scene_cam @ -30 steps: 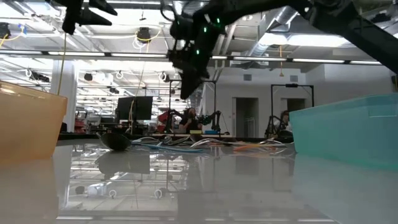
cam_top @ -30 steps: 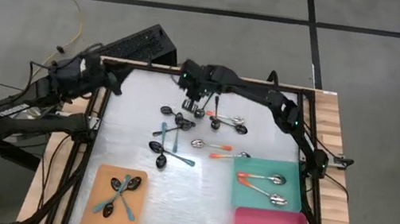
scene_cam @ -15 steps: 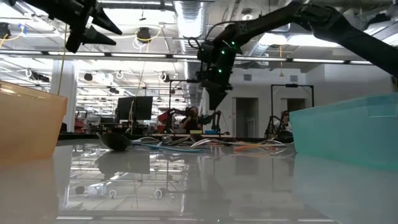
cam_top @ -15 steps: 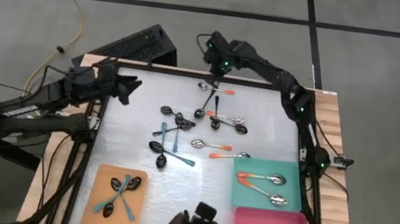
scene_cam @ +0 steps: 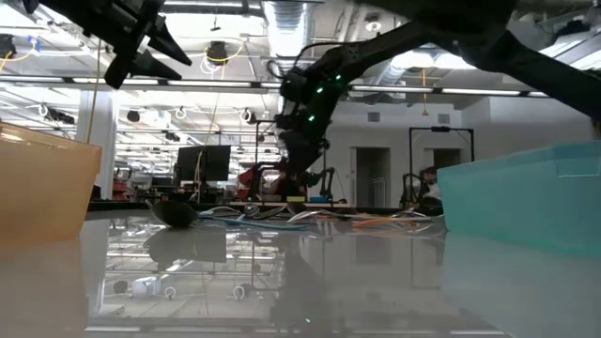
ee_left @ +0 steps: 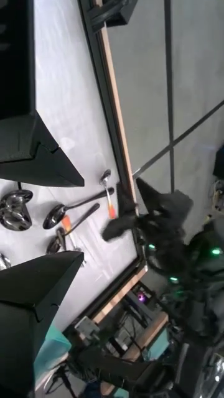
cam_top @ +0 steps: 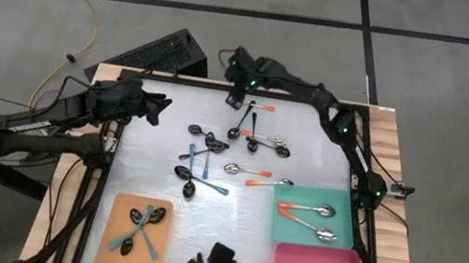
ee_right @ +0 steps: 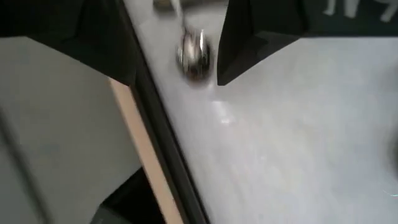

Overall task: Sort silverware by color (type)
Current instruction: Put the orange spoon into the blue bin

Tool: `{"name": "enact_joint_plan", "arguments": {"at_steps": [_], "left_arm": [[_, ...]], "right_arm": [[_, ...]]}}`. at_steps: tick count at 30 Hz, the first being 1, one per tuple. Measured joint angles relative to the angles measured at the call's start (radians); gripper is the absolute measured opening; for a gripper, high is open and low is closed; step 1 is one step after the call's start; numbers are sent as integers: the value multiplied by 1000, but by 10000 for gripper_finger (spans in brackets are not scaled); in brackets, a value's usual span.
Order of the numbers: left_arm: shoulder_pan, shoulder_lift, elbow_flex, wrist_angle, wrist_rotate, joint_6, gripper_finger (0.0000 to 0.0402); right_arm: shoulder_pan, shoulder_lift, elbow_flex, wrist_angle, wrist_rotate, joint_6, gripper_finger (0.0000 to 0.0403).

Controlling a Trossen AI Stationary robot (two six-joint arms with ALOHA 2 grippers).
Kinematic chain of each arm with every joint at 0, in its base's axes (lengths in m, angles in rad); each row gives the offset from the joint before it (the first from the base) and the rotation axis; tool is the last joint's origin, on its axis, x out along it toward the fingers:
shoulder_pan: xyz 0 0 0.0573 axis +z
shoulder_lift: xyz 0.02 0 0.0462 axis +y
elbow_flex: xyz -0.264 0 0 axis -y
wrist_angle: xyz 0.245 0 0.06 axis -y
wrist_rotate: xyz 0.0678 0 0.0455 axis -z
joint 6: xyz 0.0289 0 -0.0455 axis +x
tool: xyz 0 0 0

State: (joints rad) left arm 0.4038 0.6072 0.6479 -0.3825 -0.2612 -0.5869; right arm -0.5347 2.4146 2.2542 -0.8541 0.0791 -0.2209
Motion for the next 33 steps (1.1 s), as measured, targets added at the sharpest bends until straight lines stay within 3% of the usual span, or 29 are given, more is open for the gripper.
{"name": "enact_joint_plan", "arguments": {"at_steps": [5,9,14,17,23,29,33], "left_arm": [[0,15,0,-1,12,1,163],[0,14,0,0,20,1,163],[0,25,0,60,21,4,163],[5,72,0,158,19,53,163],[95,319,41,289,64,94,151],[210,651,135,488,305,88,145],[239,843,238,509,344,79,145]], "right_arm": [[38,45,50,0,103,23,229],[19,24,93,-22,102,85,222],[5,38,97,-182,76,76,222],[4,-18,102,-325,76,33,221],[-4,-193,97,-589,75,77,221],[23,-398,97,-617,75,98,221],[43,-513,97,-619,76,106,221]]}}
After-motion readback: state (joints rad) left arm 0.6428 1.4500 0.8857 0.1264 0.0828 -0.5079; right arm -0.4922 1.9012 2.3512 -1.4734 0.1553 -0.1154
